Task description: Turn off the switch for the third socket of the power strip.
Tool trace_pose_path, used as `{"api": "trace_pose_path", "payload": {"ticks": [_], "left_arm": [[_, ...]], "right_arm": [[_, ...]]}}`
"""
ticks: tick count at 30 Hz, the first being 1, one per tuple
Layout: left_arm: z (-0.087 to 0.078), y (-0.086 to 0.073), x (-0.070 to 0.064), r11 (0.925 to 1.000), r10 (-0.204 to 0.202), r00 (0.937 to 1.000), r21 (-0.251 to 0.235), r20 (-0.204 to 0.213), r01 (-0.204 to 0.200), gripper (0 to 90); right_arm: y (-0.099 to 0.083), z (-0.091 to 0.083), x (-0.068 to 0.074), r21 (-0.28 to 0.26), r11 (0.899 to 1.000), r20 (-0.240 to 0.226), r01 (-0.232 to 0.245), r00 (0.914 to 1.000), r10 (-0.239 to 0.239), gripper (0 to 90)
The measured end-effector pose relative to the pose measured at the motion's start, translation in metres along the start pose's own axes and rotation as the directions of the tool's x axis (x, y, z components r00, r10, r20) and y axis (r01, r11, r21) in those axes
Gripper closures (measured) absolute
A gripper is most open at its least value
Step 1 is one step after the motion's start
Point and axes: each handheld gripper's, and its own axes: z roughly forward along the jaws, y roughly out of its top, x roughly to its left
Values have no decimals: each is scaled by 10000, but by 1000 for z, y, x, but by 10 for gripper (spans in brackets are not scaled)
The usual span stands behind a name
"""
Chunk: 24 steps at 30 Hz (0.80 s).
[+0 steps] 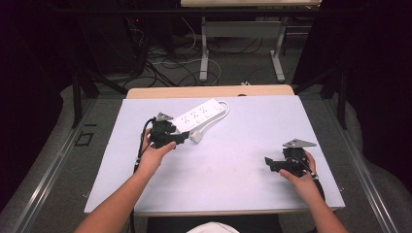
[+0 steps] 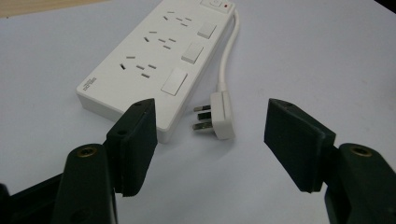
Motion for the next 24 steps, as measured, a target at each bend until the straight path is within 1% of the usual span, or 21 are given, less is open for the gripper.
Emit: {"api": "trace_pose_path", "payload": {"ticks": [2,4,6,9,11,14,15,16,17,18,19,20,22,24], "left_arm": [[-1,-1,1,9998,176,9998,-36,-50,-176,338],[-3,-2,0,9998,212,9998,12,-60,-212,331],[-4,-4,-1,9993,362,9993,-34,-49,-363,329],[-5,-6,-2,9993,367,9993,-52,-64,-367,327],[-6,-7,-2,9986,524,9986,-108,-98,-525,326],[-8,-10,-3,9993,363,9993,-95,-38,-363,323],[-8,-11,-3,9997,208,9998,-162,-5,-208,323],[-9,-11,-3,9996,265,9996,-118,-18,-265,323],[-10,-13,-2,9997,201,9998,-161,2,-201,320],[-12,-13,-1,9998,175,9998,-16,102,-175,312],[-13,-14,0,9998,166,9998,-69,100,-165,312],[-13,-16,0,9999,63,9999,-124,89,-62,298],[-15,-19,2,10000,8,9999,-90,157,-6,292],[-15,-22,3,9997,-84,9999,-242,107,87,292]], "right_arm": [[0,0,0,0,10000,0,5,10000,-5,147],[0,0,0,6,10000,2,6,10000,-6,147],[0,0,0,-16,10000,-12,16,10000,-16,147],[0,0,0,3,10000,4,-1,10000,1,147],[0,0,0,1,10000,0,-2,10000,2,147],[0,0,0,-2,10000,-6,9,10000,-9,147],[0,0,0,-3,10000,-7,3,10000,-3,147],[0,0,0,-6,10000,-9,6,10000,-6,147],[0,0,0,1,10000,-3,1,10000,-1,147],[0,0,0,-6,10000,-4,10,10000,-10,147],[0,0,0,-6,10000,-4,10,10000,-10,147],[0,0,0,-3,10000,4,-4,10000,4,147],[0,0,0,0,10000,3,-11,10000,11,147],[0,0,0,0,10000,6,-20,10000,20,147]]}}
